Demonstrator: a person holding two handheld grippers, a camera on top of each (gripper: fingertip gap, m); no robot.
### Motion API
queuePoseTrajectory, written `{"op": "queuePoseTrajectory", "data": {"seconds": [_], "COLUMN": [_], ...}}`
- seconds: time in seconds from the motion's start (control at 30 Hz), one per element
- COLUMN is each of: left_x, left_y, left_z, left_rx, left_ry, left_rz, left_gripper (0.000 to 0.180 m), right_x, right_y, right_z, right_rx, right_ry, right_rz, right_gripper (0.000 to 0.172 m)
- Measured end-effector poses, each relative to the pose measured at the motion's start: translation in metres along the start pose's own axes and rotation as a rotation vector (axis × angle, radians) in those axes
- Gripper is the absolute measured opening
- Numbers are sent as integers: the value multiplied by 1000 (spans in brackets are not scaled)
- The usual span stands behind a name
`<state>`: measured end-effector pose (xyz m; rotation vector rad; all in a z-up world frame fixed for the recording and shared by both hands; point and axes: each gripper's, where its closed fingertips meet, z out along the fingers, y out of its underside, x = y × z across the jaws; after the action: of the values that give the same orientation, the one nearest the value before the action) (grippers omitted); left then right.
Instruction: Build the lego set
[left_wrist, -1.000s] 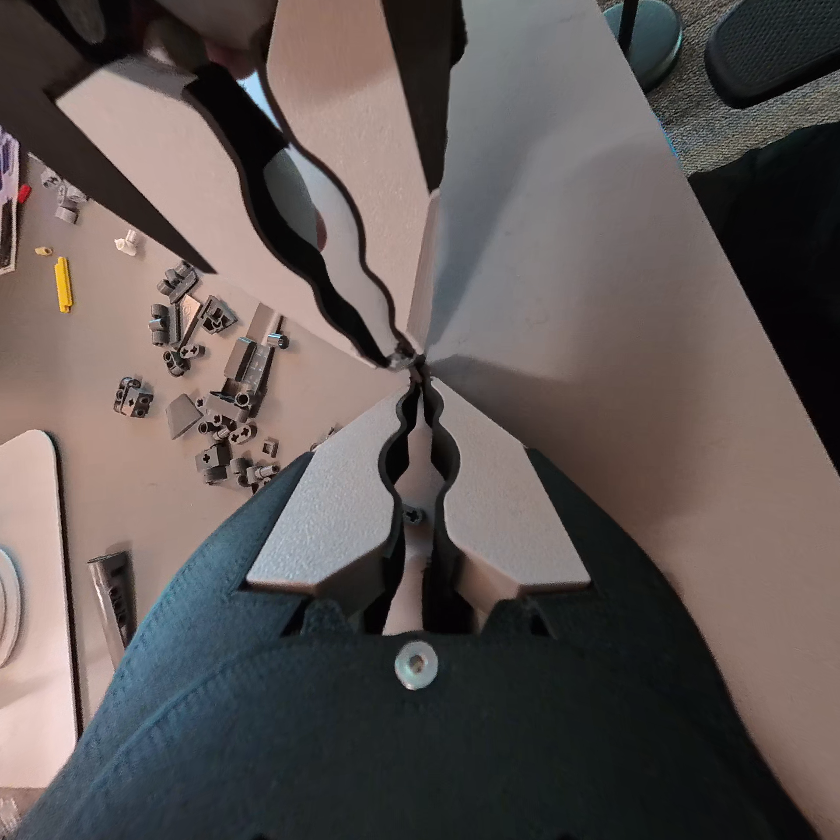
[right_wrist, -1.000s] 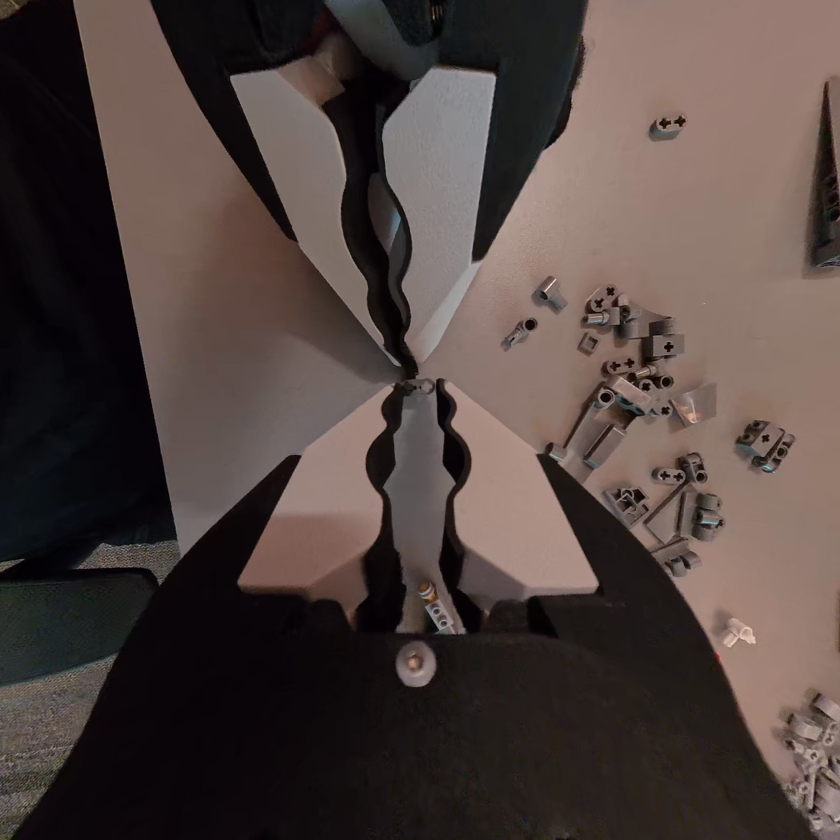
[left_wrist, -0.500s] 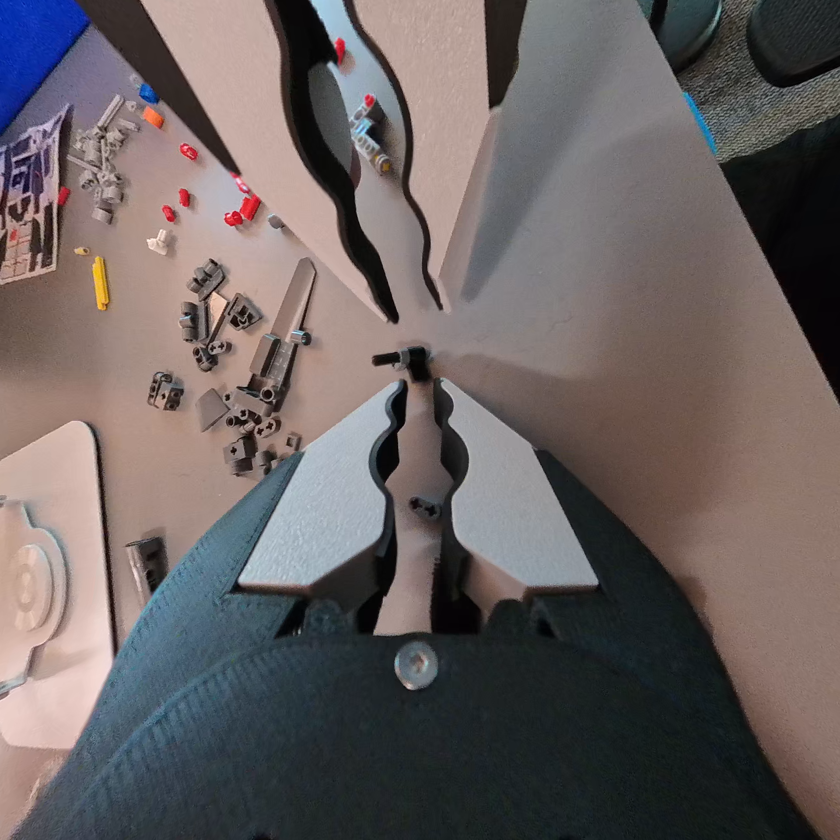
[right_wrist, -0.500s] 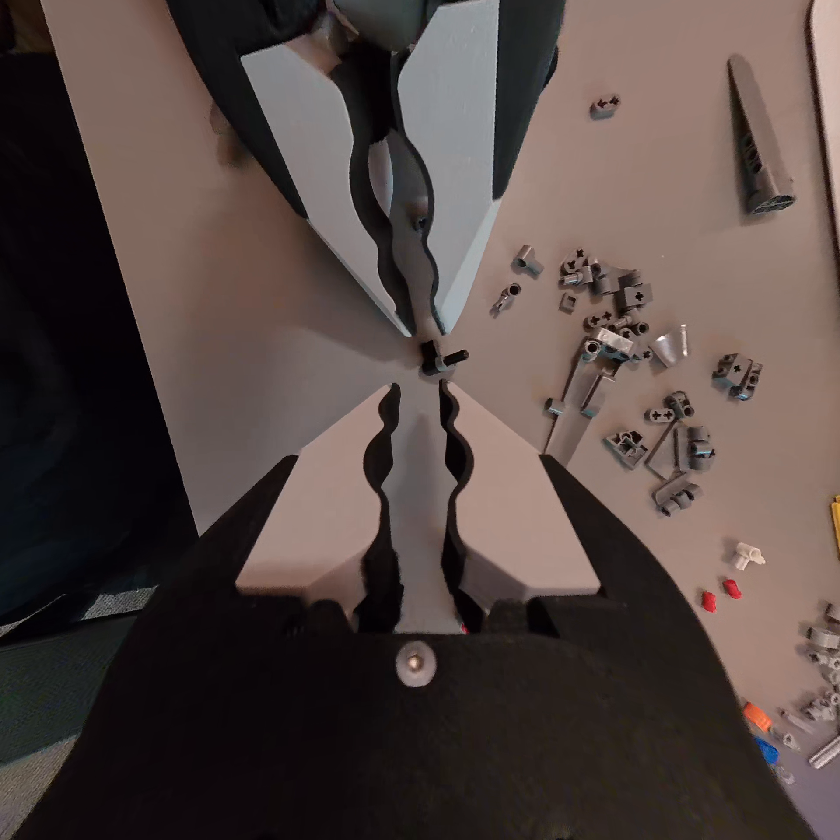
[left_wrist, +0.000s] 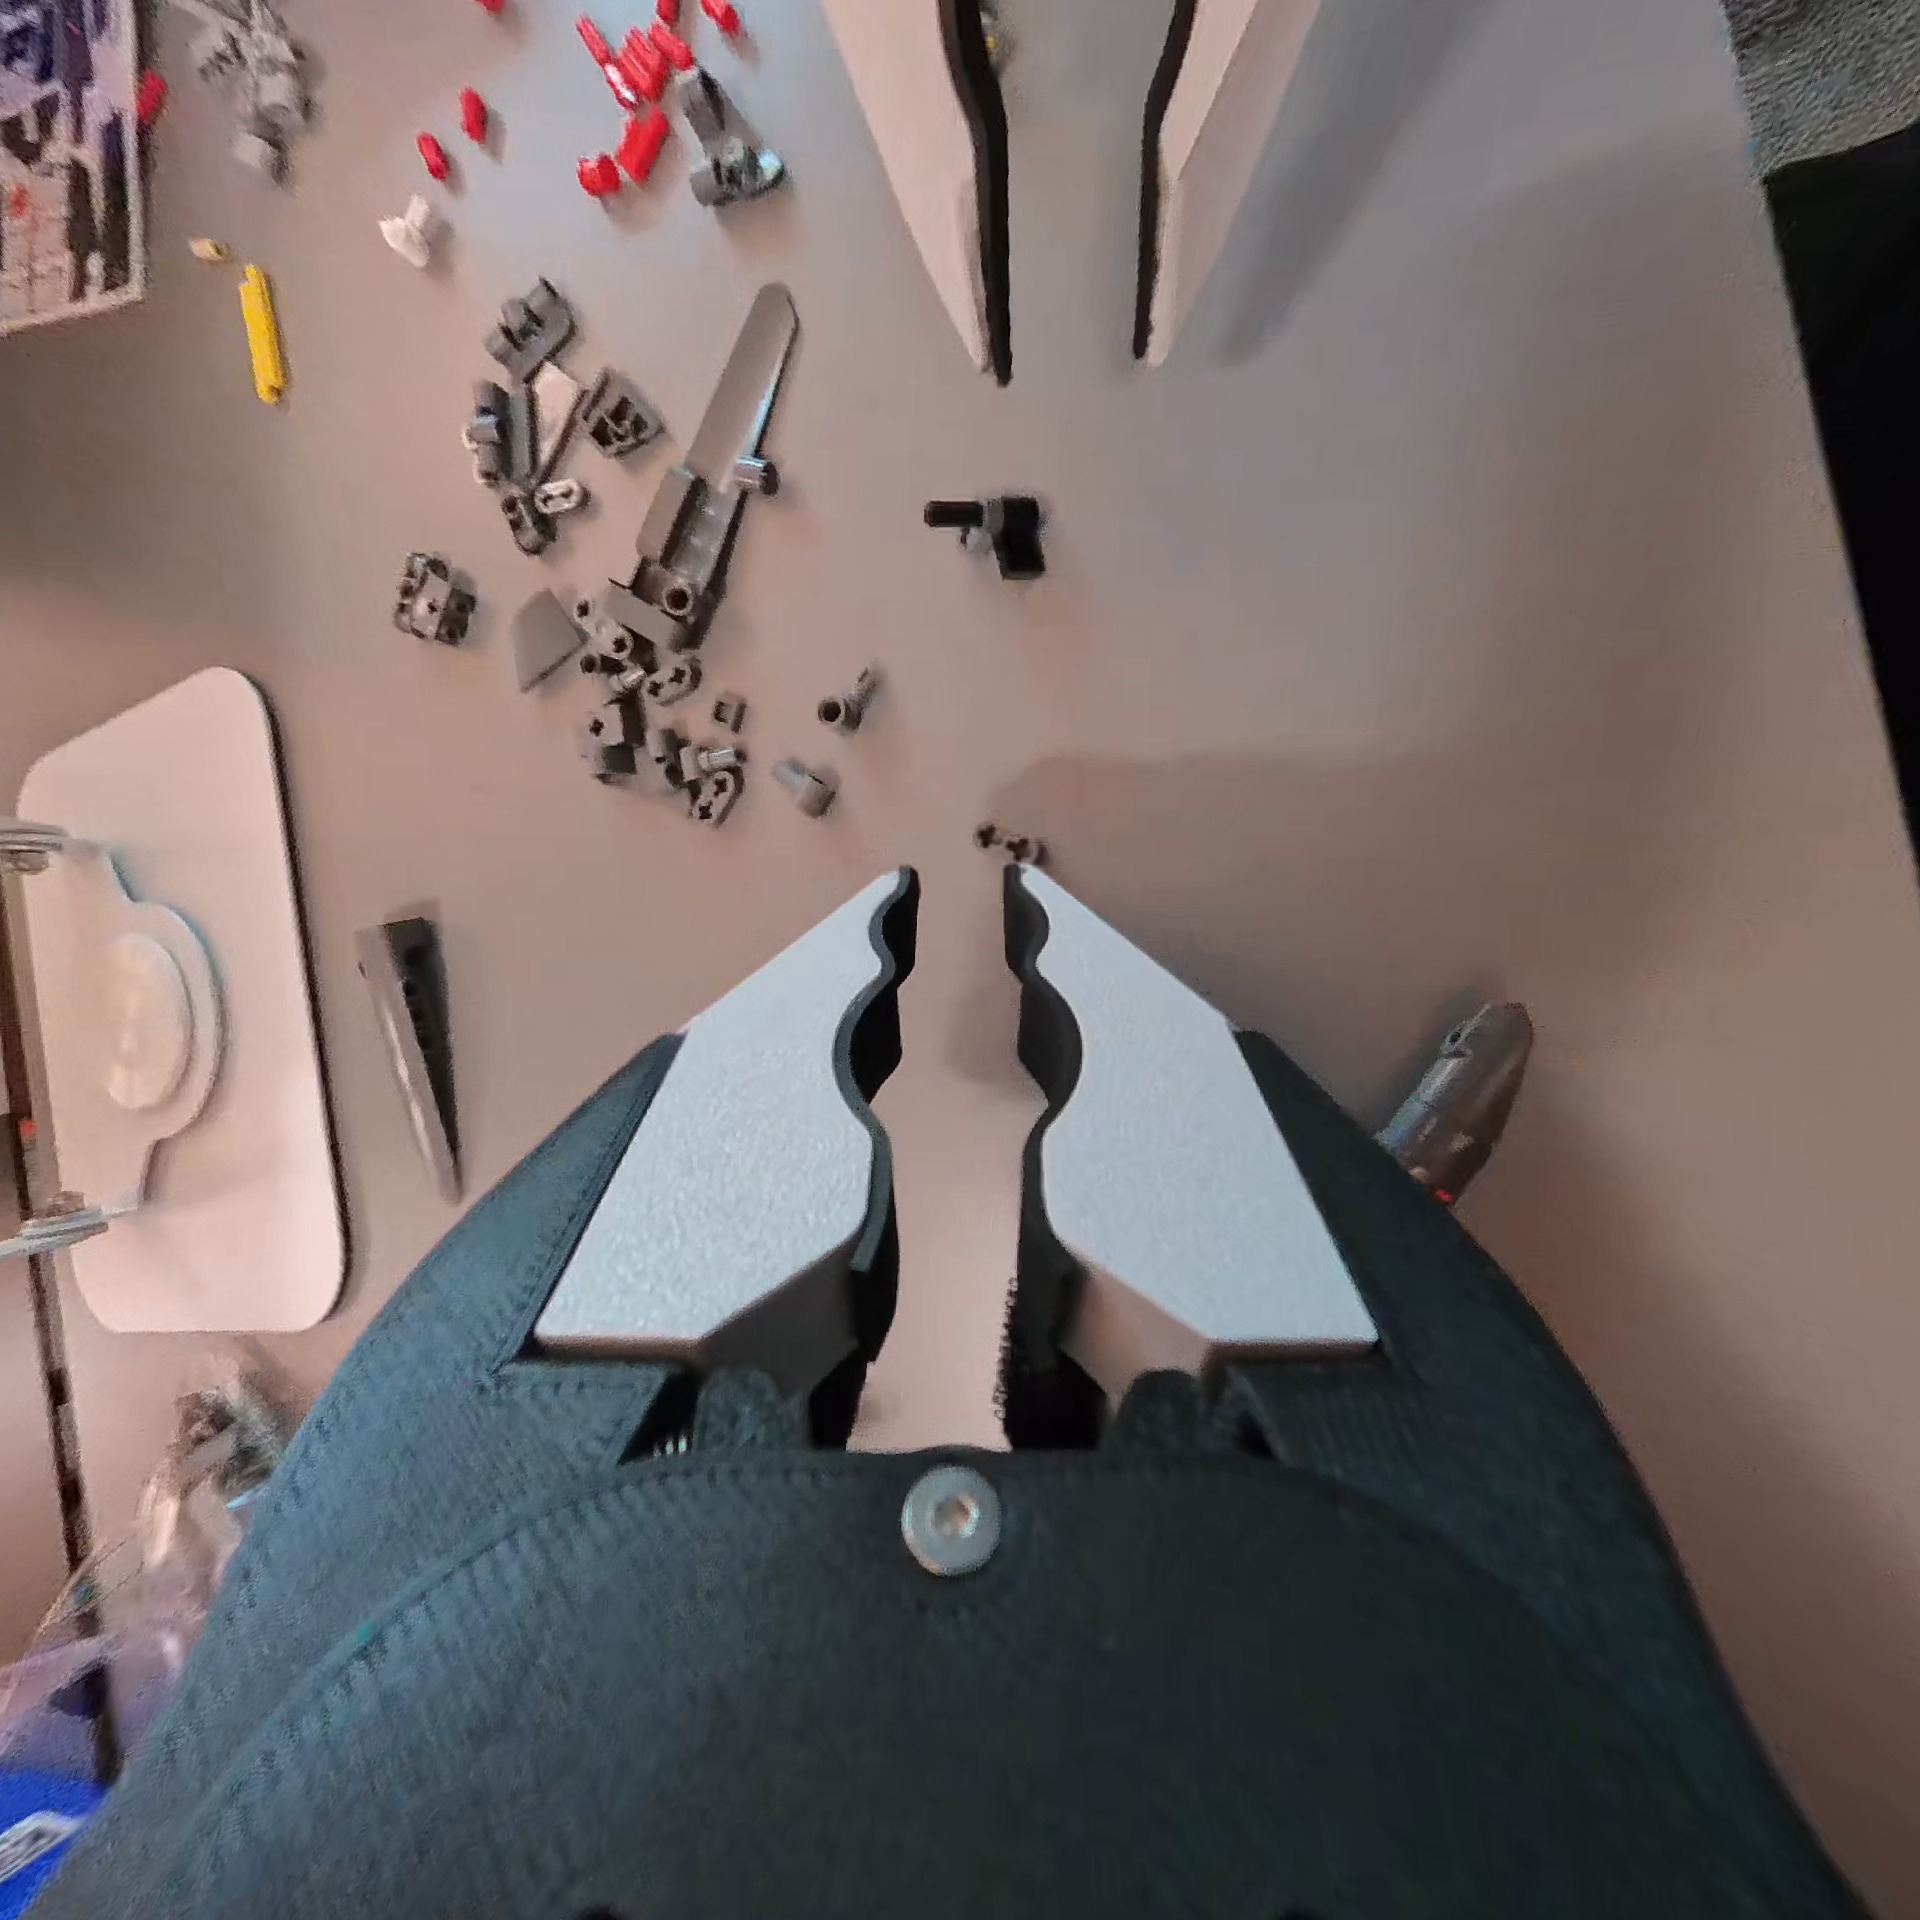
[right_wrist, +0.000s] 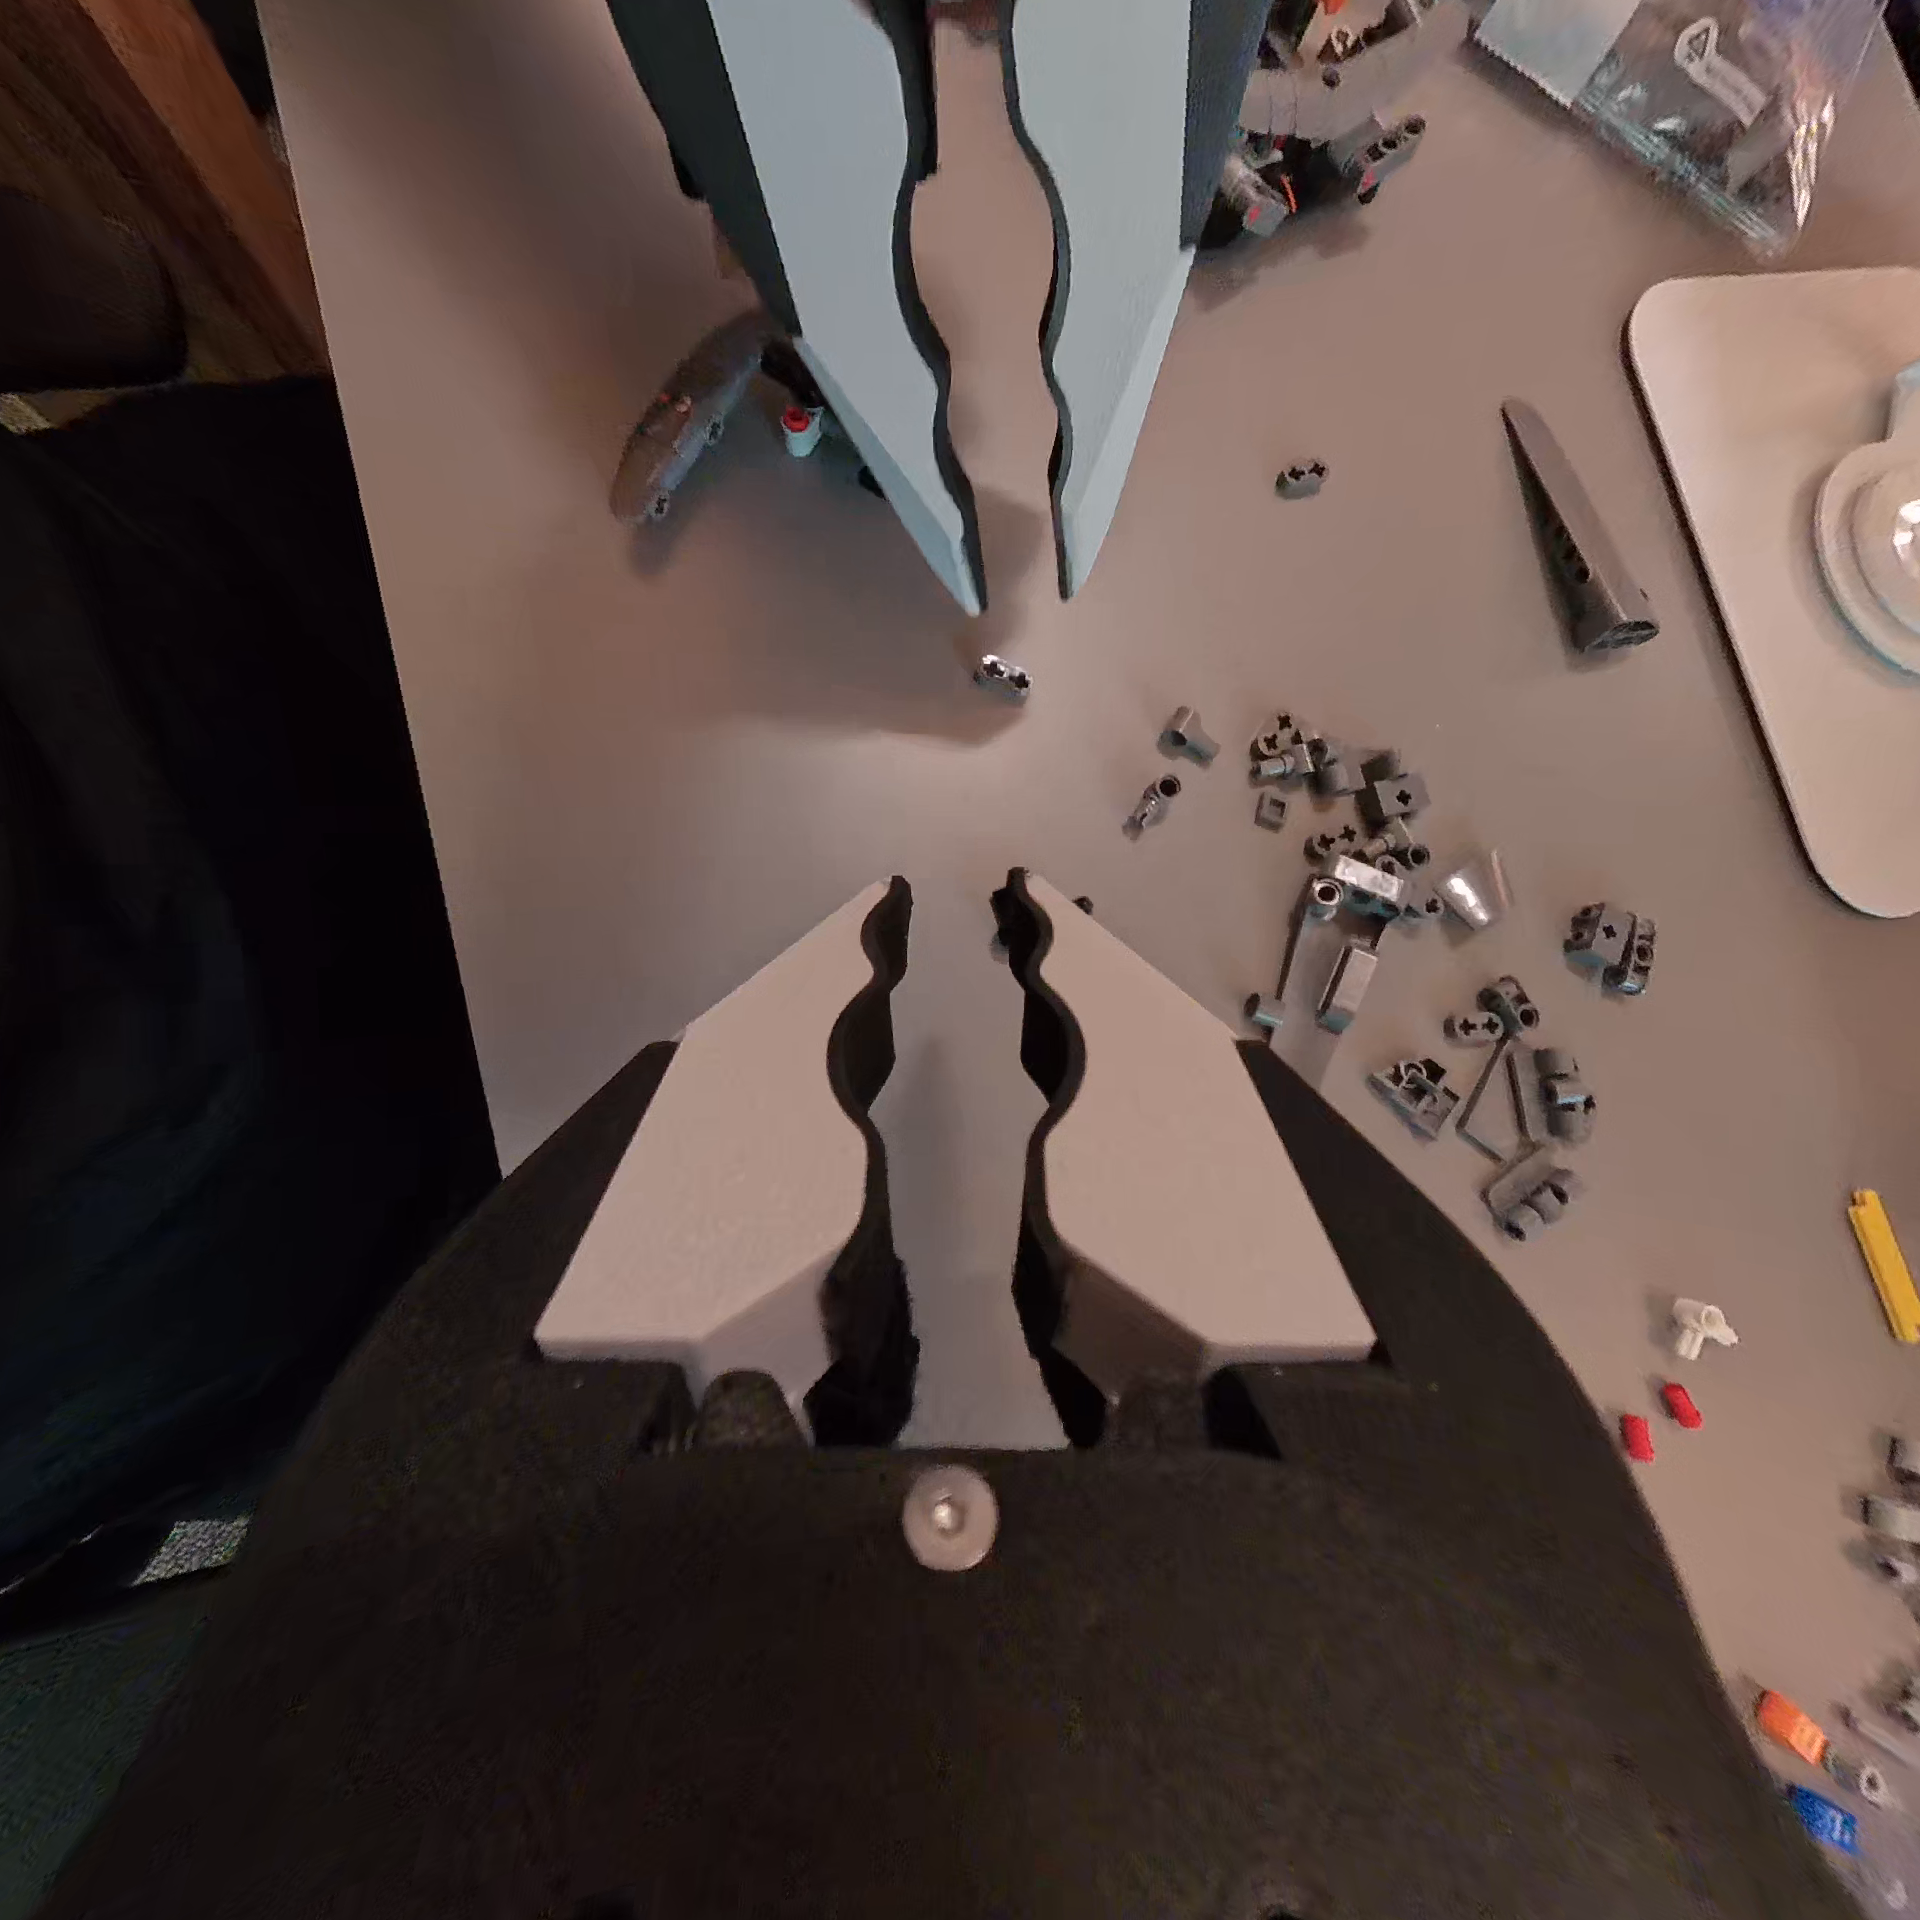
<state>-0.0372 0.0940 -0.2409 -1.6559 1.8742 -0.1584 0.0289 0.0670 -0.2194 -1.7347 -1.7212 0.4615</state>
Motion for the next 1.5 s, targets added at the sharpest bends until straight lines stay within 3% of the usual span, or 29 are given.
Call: {"op": "queuePoseTrajectory", "data": {"seconds": [0.23, 0.37, 0.57, 0.77, 1.0, 1.5], "left_x": [6, 9, -16, -32, -31, -22], "left_y": [3, 6, 17, 37, 50, 54], "left_z": [13, 17, -13, -30, -45, -69], "left_rx": [-33, -59, 4, 86, 148, 182], "left_ry": [37, 65, -50, -205, -280, -301], "left_rz": [3, -15, -65, -132, -123, -156], "left_gripper": [22, 18, 8, 7, 7, 3], "right_x": [-5, -5, 8, 10, 8, 13], "right_y": [1, -2, -25, -34, -28, -19], "right_z": [3, 5, 19, 43, 62, 80], "right_rx": [51, 70, 33, -58, -75, -225], "right_ry": [-18, -13, -52, -105, 10, -50], "right_rz": [8, 0, -99, 53, 244, 301], "right_gripper": [15, 15, 15, 24, 24, 19]}}
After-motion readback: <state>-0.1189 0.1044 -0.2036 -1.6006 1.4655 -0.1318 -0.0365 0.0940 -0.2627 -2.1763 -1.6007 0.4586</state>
